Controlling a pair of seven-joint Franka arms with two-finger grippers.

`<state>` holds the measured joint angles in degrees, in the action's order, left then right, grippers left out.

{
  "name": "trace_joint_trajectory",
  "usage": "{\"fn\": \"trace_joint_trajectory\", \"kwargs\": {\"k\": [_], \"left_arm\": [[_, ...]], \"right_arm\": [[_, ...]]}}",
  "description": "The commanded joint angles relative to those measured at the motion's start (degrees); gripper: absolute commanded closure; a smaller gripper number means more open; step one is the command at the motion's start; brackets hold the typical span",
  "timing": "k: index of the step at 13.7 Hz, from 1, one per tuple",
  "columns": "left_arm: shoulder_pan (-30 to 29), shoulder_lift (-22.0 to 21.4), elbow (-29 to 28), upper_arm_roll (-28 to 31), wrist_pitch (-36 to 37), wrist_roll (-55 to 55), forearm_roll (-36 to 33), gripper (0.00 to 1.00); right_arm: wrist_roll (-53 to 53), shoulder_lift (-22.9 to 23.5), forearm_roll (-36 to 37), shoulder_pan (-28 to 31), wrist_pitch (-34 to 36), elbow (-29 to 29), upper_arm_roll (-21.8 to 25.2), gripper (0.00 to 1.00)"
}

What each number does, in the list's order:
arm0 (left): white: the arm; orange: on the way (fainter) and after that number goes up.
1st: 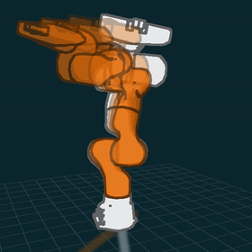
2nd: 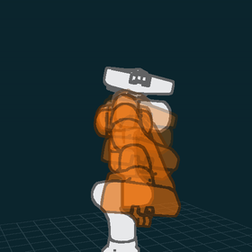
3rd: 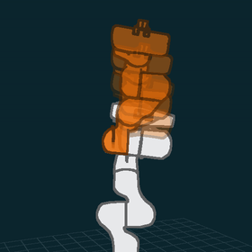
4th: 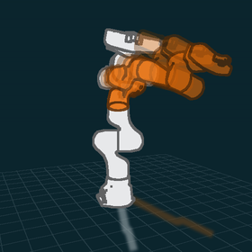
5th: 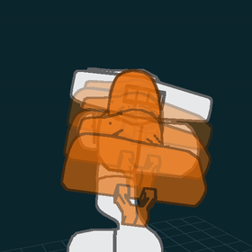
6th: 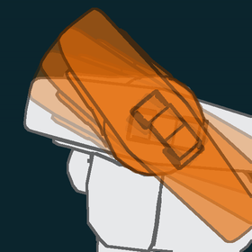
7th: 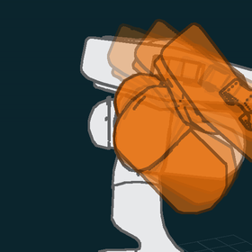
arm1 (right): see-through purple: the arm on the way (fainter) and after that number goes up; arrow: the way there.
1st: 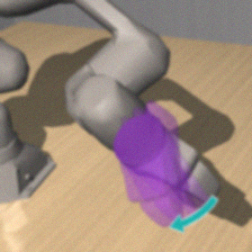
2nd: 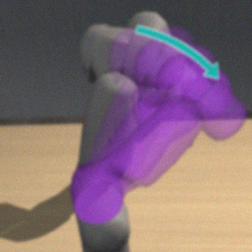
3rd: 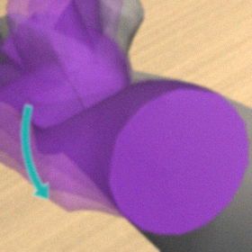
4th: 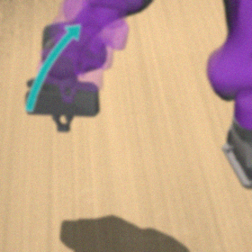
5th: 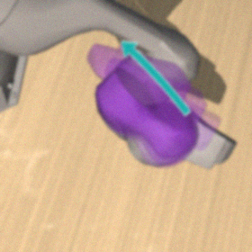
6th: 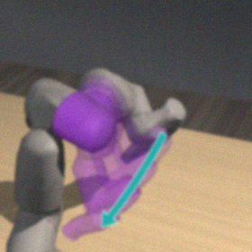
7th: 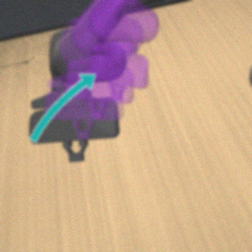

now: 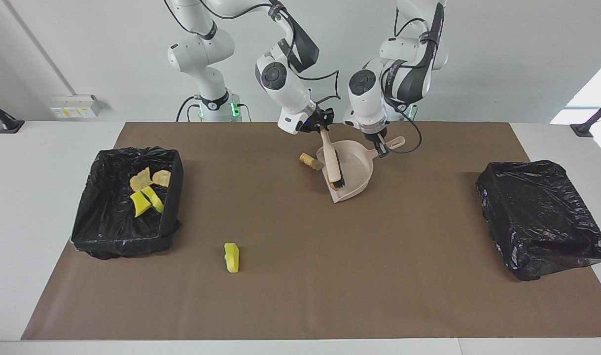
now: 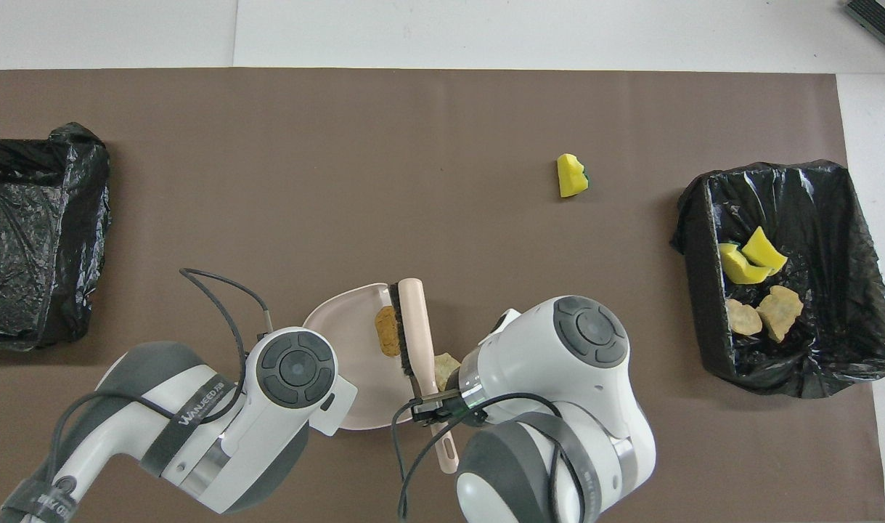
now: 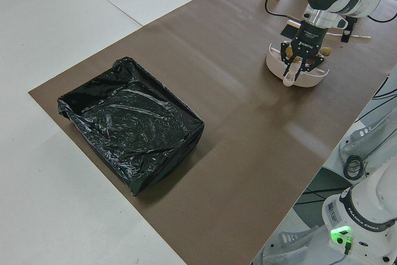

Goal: Sweep and dump trash in bin

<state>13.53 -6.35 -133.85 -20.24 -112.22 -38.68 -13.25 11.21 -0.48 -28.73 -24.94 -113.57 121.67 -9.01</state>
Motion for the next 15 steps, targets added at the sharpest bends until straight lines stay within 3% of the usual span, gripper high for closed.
{"fn": "trace_joint_trajectory", "kwargs": {"k": [1, 3, 6, 9, 13, 15], "left_arm": [[-1.05, -1.21, -1.67, -0.07, -1.86, -0.08, -0.73, 1.00], [-1.05, -1.12, -1.67, -0.07, -2.04, -0.16, -0.73, 1.00], [-1.13, -1.03, -1.67, -0.07, -2.13, -0.51, -0.73, 1.00], [-1.13, -1.03, -1.68, -0.07, -2.21, -0.52, -0.73, 1.00], [-1.22, -0.94, -1.67, -0.07, -2.65, -0.52, -0.64, 1.00], [-1.92, -0.85, -1.67, -0.07, -3.18, -0.52, -0.55, 1.00]], "right_arm": [[-1.10, 1.44, 12.68, 3.92, 4.75, -4.41, -0.30, 1.00], [-1.80, 3.99, 22.36, 7.52, 6.95, -7.84, -0.30, 1.00], [-4.87, 6.01, 33.98, 13.41, 4.51, -9.34, -0.39, 1.00], [-8.74, 7.86, 40.31, 20.79, 0.38, -9.96, -0.39, 1.00], [-8.93, 16.19, 44.20, 23.71, -0.24, -18.47, -0.48, 1.00], [-9.19, 17.62, 43.50, 23.02, -0.25, -19.10, -0.74, 1.00]]}}
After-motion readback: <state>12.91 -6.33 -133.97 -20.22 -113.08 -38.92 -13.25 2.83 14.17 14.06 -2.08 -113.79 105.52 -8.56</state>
